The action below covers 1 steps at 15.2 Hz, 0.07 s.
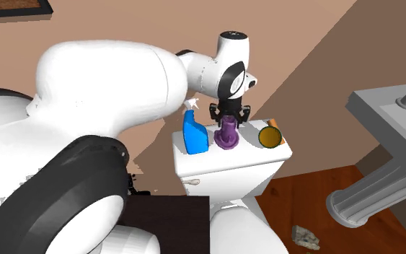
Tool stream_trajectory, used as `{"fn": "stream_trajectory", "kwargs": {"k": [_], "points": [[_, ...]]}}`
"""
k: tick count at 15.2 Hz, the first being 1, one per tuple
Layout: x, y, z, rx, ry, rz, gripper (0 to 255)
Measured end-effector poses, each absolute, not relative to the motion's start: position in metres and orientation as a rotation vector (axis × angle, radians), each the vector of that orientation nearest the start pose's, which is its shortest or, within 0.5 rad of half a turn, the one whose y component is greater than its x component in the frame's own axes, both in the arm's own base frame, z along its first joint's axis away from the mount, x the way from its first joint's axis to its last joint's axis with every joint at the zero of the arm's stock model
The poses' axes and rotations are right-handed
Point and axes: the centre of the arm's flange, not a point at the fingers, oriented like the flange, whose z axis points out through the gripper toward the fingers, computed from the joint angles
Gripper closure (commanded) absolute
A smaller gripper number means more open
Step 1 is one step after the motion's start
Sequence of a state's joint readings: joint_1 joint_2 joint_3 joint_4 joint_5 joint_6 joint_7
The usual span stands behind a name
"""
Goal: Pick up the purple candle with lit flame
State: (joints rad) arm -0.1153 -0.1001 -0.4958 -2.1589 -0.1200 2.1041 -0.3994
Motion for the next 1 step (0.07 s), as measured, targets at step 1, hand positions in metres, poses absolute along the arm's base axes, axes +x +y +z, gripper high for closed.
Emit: {"fn": "stream_trajectory", "kwargs": {"k": [1], "points": [[0.4224, -0.3073, 0.4417, -3.199, 0.243, -0.005, 255]]}}
